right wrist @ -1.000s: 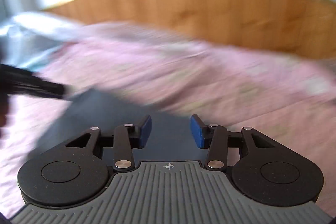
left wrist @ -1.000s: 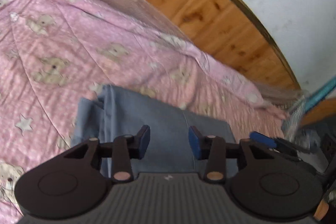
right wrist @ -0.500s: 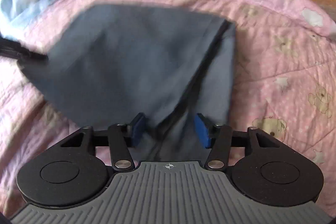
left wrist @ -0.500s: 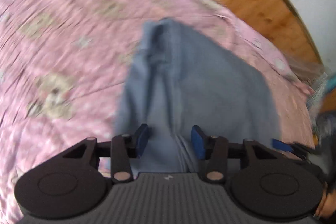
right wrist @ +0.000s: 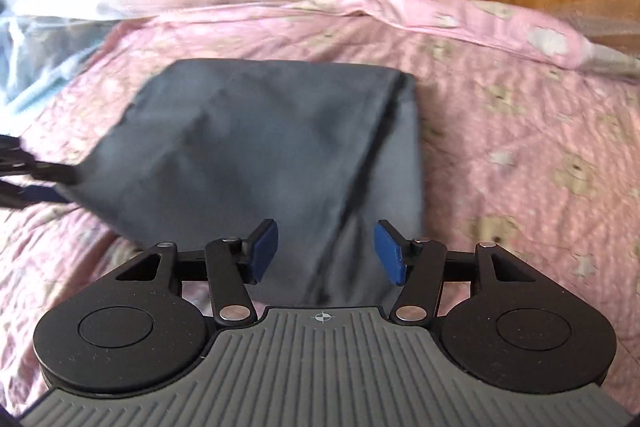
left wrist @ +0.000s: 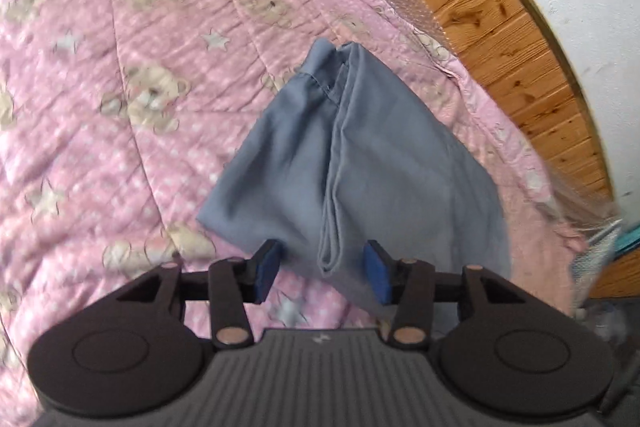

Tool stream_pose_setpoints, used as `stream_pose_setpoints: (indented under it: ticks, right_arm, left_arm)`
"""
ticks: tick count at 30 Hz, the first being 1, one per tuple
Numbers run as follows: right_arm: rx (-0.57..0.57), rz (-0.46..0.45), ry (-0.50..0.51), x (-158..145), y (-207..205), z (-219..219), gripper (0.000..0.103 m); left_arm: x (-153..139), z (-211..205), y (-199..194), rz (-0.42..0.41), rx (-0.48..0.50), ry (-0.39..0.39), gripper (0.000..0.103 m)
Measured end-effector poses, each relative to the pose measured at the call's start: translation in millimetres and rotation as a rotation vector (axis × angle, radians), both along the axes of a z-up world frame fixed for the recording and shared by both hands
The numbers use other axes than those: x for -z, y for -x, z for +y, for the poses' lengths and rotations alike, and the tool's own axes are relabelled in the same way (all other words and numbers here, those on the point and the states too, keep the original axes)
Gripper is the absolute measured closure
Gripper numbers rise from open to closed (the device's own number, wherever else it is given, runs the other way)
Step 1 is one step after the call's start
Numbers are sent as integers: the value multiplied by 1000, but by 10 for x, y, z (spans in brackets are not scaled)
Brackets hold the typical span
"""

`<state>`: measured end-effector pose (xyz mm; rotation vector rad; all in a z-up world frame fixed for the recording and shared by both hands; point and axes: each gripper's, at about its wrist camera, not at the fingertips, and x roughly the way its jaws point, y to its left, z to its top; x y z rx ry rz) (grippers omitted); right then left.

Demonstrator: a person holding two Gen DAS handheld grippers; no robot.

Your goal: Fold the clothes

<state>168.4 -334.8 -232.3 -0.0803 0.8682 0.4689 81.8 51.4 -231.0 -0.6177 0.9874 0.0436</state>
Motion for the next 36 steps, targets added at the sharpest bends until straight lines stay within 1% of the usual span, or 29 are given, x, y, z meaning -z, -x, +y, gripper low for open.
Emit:
stream_pose_setpoints:
  ticks: [1,3,4,6,8,9,11,12,13,14,15,16,17,19,20,23,25,27,29,30,31,33,36]
  right_arm:
    - [-12,33,13,81,0,10,38]
    - [6,74,39,228,-20,-41,36]
    - [32,76,37,214,-23,-103,36]
    - [105,92,41,69,41,-201,39]
    - [185,113,47,-118,130,-289,33]
    - [211,118,51,-212,194,-313,29]
    - [224,107,71,-392,365,-261,22]
    - [224,101,82,-468,445,-215,18]
    - [221,91,95,-534,529,-156,16]
    - [221,78,106,-597,617,-95,15]
    - [224,68,113,-651,691,-37,13]
    - [226,62,114,-695,753,12,11]
    - [229,58,113,-724,804,56,11]
    - [241,58,123,-753,894,133,11]
    - [253,60,129,-766,936,158,11]
    - [289,75,126,-763,1030,188,10]
    - [304,78,113,-787,1105,185,10]
    - [317,74,112,-808,1161,186,10]
    - [327,69,116,-828,1201,186,9]
    - [331,67,118,-841,1227,186,9]
    - [334,65,120,-857,1244,187,9]
    - [336,59,120,-886,1280,191,9]
    - [334,50,126,-920,1331,205,9]
  left_arm:
    - [34,-13,-50,9,-9,-28,48]
    - [61,-18,-128,14,-5,-64,41]
    - [57,-13,-156,18,6,-72,40]
    - [-11,23,-137,38,33,-86,40]
    - [-155,46,-48,51,63,-124,36]
    - [-238,33,33,41,87,-135,34]
    - [-396,-30,224,14,145,-139,27]
    - [-462,-79,309,1,179,-134,22]
    - [-527,-138,382,-12,211,-129,16]
    - [-596,-205,449,-27,240,-122,12]
    - [-657,-269,508,-43,265,-110,2]
    - [-703,-328,544,-58,290,-91,0]
    - [-726,-383,557,-63,317,-70,0]
    - [-721,-468,569,-46,365,-31,0]
    - [-702,-512,582,-43,389,-25,0]
    - [-652,-619,662,-44,411,-58,0]
    - [-681,-666,738,-76,405,-81,0]
    - [-760,-730,804,-118,391,-142,0]
    - [-842,-818,841,-142,381,-204,0]
    - [-877,-853,857,-148,382,-216,0]
    - [-903,-880,865,-151,388,-211,0]
    - [-933,-901,901,-163,401,-171,0]
    - [-970,-942,980,-172,414,-166,0]
